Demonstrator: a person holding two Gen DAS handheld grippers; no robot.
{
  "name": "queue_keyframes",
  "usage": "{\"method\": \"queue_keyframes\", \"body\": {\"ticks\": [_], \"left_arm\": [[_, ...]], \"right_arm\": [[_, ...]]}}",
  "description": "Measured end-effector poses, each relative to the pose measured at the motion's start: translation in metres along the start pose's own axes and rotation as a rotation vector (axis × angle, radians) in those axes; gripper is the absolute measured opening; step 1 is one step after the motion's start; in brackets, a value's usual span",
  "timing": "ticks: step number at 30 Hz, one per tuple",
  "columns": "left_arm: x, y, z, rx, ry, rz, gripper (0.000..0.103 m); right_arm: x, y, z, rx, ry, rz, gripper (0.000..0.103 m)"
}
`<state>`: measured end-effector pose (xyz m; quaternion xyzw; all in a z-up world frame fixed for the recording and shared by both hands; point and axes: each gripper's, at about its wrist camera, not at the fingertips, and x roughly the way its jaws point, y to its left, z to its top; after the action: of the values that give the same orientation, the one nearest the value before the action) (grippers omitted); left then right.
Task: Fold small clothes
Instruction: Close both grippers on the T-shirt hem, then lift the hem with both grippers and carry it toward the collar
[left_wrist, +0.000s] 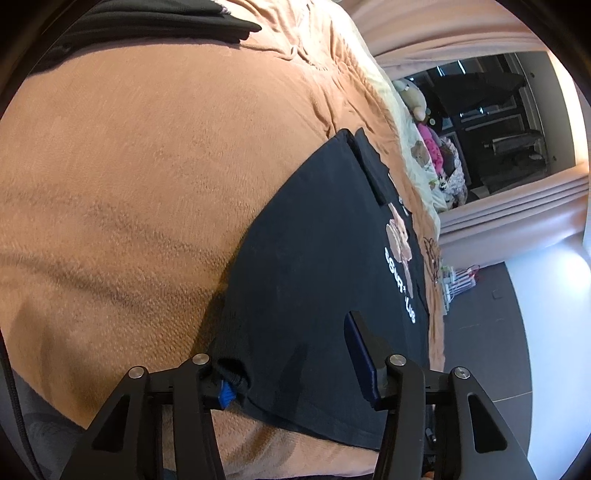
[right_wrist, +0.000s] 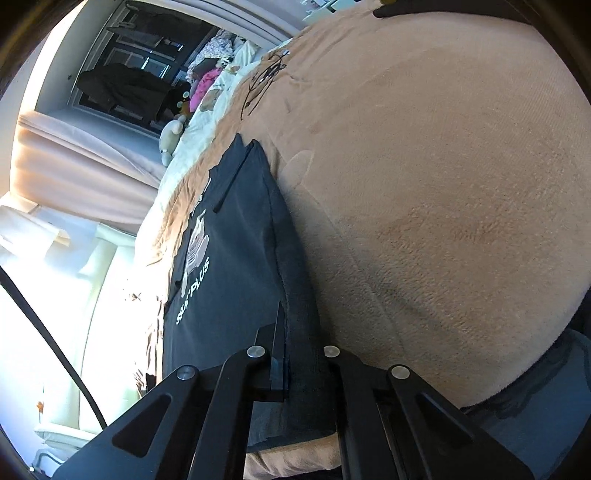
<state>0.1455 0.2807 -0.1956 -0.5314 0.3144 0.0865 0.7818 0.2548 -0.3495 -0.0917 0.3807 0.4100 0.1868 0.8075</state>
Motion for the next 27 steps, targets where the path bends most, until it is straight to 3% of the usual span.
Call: {"method": "queue_keyframes", "body": {"ticks": [3, 6, 7, 8, 12, 21, 27], "left_arm": [[-0.002, 0.006, 0.001, -0.024, -0.008, -0.005, 0.040], [-0.001, 0.012, 0.004, -0.050, -0.008, -0.008, 0.020], [-0.001, 0.012, 0.006, -0.051, -0.006, -0.008, 0.007], [-0.003, 0.012, 0.007, -0.049, -0.008, -0.009, 0.005], [-0.024, 0.004, 0.015, -0.035, -0.044, -0.069, 0.004], [-0.077, -0.048, 0.030, 0.069, -0.120, -0.126, 0.004], [-0.131, -0.075, 0.025, 0.113, -0.164, -0.197, 0.004]], "right_arm": [[-0.006, -0.013, 0.002, 0.020, 0.015, 0.028, 0.000], [-0.010, -0.016, 0.001, 0.015, 0.019, 0.049, 0.000], [-0.011, -0.016, 0.000, 0.015, 0.019, 0.051, 0.000], [-0.012, -0.016, 0.000, 0.018, 0.018, 0.059, 0.000], [-0.022, -0.010, 0.005, 0.016, 0.009, 0.101, 0.000], [-0.049, 0.020, 0.008, -0.036, -0.042, 0.178, 0.000], [-0.082, 0.035, 0.004, -0.077, -0.074, 0.221, 0.000]]}}
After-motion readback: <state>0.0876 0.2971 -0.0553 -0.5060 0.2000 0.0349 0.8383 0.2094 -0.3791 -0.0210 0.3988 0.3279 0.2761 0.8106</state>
